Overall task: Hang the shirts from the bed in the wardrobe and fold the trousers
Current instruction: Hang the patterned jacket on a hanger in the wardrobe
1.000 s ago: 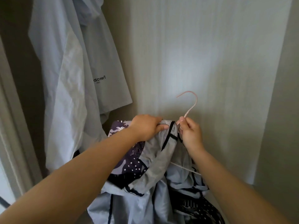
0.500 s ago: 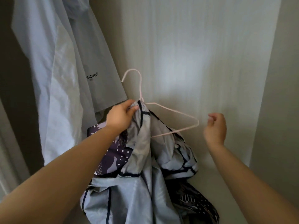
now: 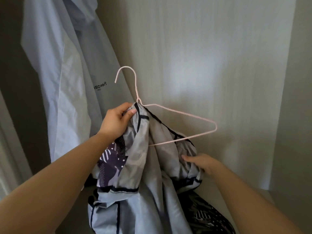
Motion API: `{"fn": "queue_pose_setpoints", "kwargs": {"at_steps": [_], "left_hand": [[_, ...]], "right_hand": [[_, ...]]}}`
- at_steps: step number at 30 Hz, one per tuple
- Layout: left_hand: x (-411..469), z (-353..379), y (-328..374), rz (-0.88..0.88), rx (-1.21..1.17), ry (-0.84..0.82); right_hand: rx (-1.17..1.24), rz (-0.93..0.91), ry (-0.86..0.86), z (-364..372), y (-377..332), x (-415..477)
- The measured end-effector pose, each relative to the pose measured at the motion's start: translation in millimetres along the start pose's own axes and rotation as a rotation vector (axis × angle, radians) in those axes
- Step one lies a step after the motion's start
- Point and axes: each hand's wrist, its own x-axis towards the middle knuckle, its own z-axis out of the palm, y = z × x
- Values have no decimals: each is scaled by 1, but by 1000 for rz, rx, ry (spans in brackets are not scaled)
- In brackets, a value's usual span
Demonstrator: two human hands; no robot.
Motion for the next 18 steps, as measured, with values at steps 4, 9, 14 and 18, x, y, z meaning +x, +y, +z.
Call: {"fn": "queue_pose_setpoints", "kwargs": {"at_steps": [4, 9, 14, 18], "left_hand": [[-5, -10, -4, 401, 423, 2], [-11, -16, -17, 463, 750, -53], [-4, -11, -19, 203, 851, -7], [7, -5, -18, -168, 759, 103]], "right_hand": [[280, -135, 1, -3, 0, 9], [292, -182, 178, -21, -37, 19], [106, -393, 247, -29, -86, 4], [12, -557, 269, -21, -121, -17]]}}
